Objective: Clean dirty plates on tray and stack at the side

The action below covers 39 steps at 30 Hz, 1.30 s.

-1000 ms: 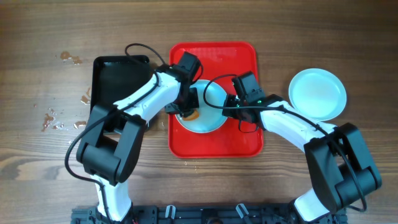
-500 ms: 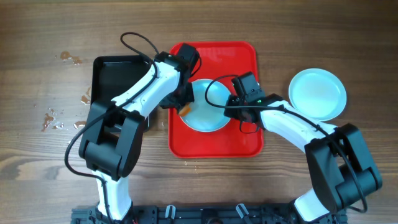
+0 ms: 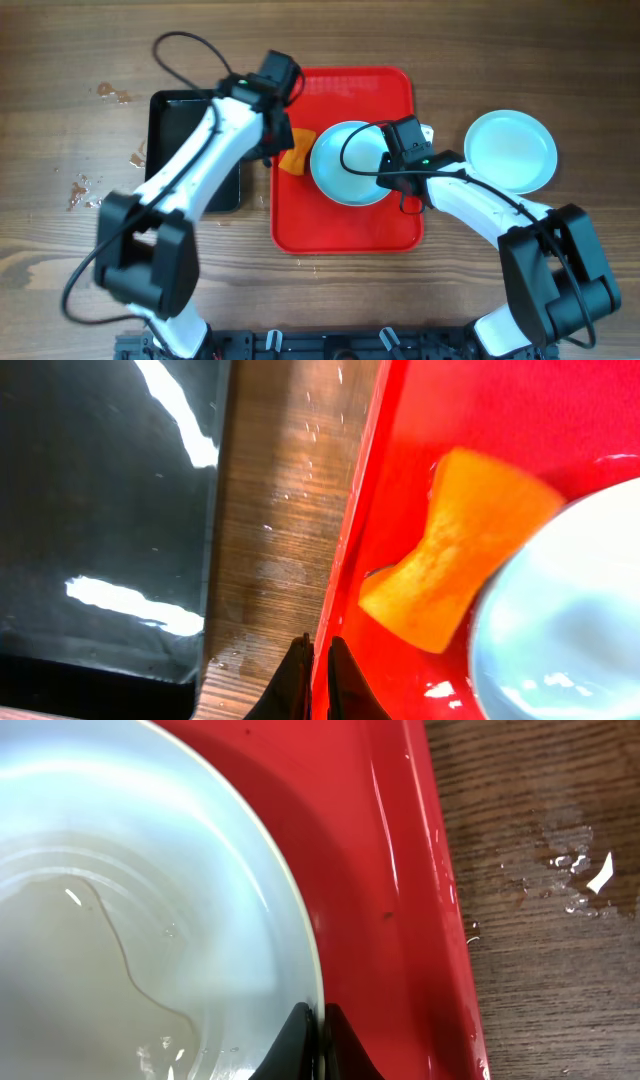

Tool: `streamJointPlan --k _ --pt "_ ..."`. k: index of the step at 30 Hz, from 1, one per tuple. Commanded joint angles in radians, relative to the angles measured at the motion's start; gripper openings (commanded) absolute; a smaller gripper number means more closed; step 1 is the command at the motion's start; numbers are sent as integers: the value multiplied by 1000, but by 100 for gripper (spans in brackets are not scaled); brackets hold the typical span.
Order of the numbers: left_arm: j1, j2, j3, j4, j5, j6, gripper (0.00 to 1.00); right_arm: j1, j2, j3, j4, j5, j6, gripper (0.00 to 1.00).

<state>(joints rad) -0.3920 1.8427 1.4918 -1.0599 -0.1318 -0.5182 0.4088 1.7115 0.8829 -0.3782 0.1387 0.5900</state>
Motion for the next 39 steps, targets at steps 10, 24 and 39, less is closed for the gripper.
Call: streamJointPlan --k 10,24,39 --pt "24 13 -74 220 174 227 54 -5 -2 -29 -4 -51 -70 16" --pt "19 168 -158 387 353 333 11 -4 -2 -29 5 -65 -63 16" --pt "180 -142 -83 106 243 372 4 -4 -2 -29 8 -77 -64 16"
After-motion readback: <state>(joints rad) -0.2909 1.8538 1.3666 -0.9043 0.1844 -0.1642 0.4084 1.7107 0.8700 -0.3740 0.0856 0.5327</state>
